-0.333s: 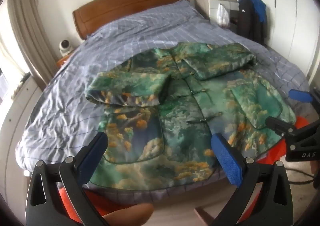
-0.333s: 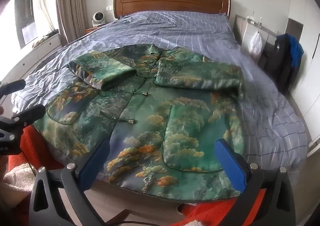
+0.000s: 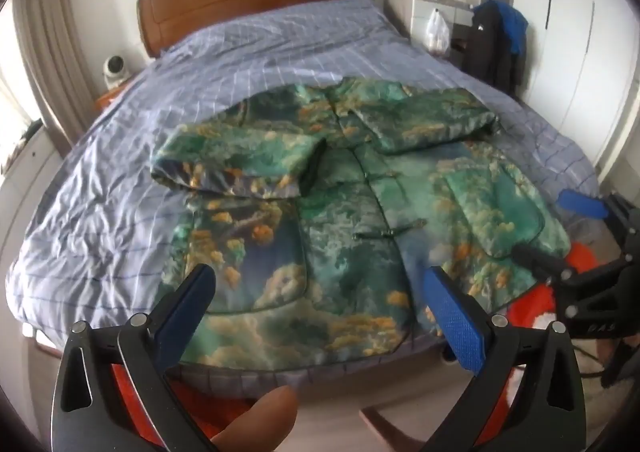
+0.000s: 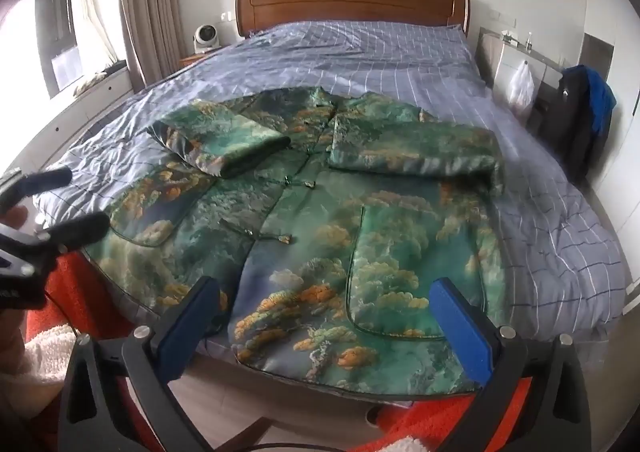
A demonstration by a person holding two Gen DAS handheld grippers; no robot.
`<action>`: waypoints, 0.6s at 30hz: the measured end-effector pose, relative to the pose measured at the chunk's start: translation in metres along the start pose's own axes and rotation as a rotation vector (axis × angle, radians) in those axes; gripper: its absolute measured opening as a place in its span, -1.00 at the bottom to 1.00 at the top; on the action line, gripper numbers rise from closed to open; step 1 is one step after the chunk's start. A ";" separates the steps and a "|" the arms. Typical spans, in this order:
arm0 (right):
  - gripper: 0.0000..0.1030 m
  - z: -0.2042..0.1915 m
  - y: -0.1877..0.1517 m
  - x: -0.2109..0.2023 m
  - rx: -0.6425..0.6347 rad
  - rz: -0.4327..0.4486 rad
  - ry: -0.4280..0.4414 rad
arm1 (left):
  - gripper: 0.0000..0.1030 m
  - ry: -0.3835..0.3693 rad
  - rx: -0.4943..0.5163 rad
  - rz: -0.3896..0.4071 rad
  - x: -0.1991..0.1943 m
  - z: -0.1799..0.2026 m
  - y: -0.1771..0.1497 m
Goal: Fold large clothes
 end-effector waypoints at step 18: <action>1.00 -0.006 0.002 0.002 0.024 -0.012 0.076 | 1.00 0.039 -0.033 -0.012 0.003 -0.010 -0.003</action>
Point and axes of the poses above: each gripper's, at about its wrist camera, not at the fingertips, and x roughly the way its jaws point, z to its right, y to its top, the point moved 1 cm from there along x, roughly the way its jaws point, and after that the axes turned 2 degrees about -z, right-handed, at the moved point
